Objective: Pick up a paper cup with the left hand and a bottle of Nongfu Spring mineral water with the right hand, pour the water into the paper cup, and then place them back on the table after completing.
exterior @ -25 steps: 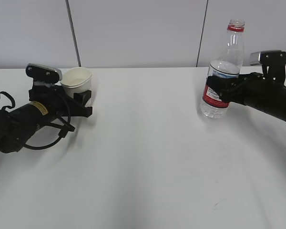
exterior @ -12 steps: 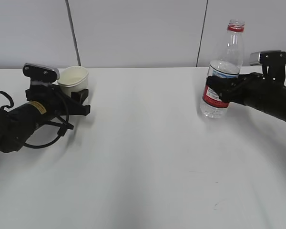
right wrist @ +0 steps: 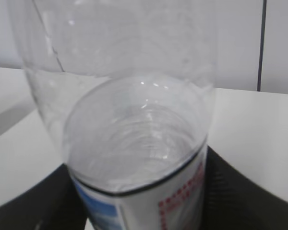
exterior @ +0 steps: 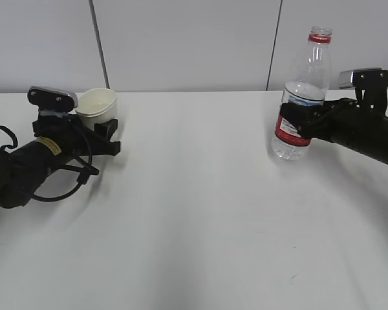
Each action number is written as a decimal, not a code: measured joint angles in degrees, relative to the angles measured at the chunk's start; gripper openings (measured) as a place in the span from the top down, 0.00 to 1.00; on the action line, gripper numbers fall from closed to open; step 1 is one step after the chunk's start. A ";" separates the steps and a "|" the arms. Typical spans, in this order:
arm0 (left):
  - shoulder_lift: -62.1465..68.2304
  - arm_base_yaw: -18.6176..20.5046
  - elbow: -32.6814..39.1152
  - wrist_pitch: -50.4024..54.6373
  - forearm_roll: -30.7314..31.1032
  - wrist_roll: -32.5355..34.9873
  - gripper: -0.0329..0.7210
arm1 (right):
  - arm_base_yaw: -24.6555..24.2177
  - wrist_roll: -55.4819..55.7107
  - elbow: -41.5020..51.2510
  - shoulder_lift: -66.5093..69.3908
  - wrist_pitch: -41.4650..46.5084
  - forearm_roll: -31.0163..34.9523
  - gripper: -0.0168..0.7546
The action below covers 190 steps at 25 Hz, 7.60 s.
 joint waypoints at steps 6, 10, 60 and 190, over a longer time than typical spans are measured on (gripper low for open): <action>0.65 0.00 -0.59 -0.21 0.00 0.00 0.43 | 0.00 0.00 0.00 0.00 0.00 0.00 0.41; 1.36 0.00 -1.12 -0.35 -0.07 0.00 0.43 | 0.00 0.00 0.00 0.00 0.00 0.00 0.41; 3.80 0.00 -1.41 -0.82 -0.07 0.00 0.43 | 0.00 -1.94 -0.19 5.69 -4.13 3.20 0.41; -3.10 -0.15 11.35 -8.90 -3.10 -0.31 0.19 | 1.75 -2.21 -8.55 10.63 -3.44 3.42 0.41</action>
